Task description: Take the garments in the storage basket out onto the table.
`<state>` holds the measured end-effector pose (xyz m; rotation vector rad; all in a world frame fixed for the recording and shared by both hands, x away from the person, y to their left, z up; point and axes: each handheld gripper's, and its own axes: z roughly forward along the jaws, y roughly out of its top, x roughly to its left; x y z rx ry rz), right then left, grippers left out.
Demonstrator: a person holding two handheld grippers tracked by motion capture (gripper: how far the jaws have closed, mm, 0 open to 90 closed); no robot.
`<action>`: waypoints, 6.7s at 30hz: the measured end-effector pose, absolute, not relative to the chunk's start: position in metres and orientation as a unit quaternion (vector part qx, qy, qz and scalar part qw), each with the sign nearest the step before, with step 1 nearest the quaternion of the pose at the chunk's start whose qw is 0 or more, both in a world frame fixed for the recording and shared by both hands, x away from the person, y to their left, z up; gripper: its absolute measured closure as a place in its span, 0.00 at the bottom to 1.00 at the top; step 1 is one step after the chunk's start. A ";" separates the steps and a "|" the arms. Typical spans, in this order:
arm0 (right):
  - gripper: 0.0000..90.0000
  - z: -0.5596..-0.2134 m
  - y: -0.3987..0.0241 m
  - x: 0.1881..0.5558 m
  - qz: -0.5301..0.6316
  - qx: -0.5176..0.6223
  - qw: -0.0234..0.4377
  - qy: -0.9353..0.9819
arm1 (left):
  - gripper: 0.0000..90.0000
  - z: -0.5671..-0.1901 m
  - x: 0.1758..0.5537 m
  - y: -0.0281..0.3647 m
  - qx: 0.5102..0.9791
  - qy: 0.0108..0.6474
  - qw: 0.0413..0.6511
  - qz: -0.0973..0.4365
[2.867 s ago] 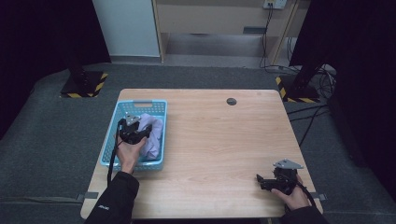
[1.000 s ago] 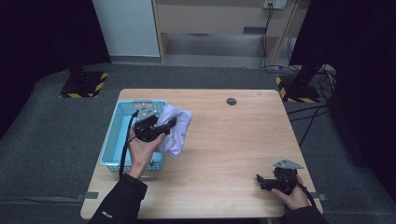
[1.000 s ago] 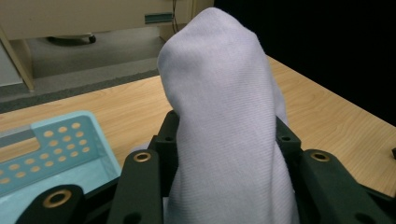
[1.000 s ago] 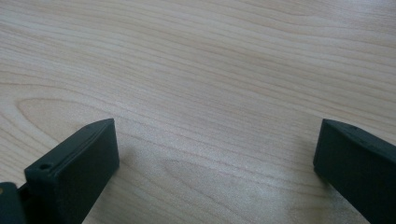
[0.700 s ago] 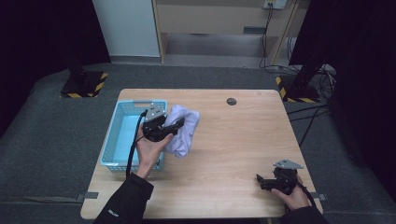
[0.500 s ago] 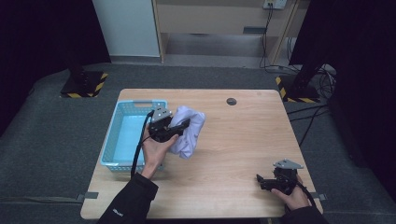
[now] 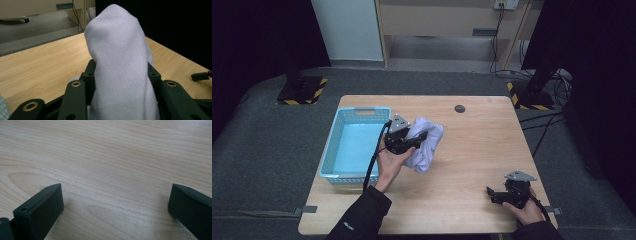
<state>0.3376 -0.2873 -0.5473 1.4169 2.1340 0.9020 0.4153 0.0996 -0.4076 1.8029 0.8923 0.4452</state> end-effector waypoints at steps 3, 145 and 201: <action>0.00 -0.547 -0.287 0.338 0.325 0.509 0.212 0.768 | 0.64 -0.409 0.416 0.095 0.753 0.367 0.514 0.183; 0.00 -0.547 -0.287 0.338 0.325 0.510 0.211 0.768 | 0.17 -0.487 0.431 0.049 0.776 0.405 0.481 0.059; 0.00 -0.547 -0.287 0.338 0.325 0.509 0.211 0.768 | 0.18 -0.464 0.357 0.109 0.729 0.388 0.556 0.089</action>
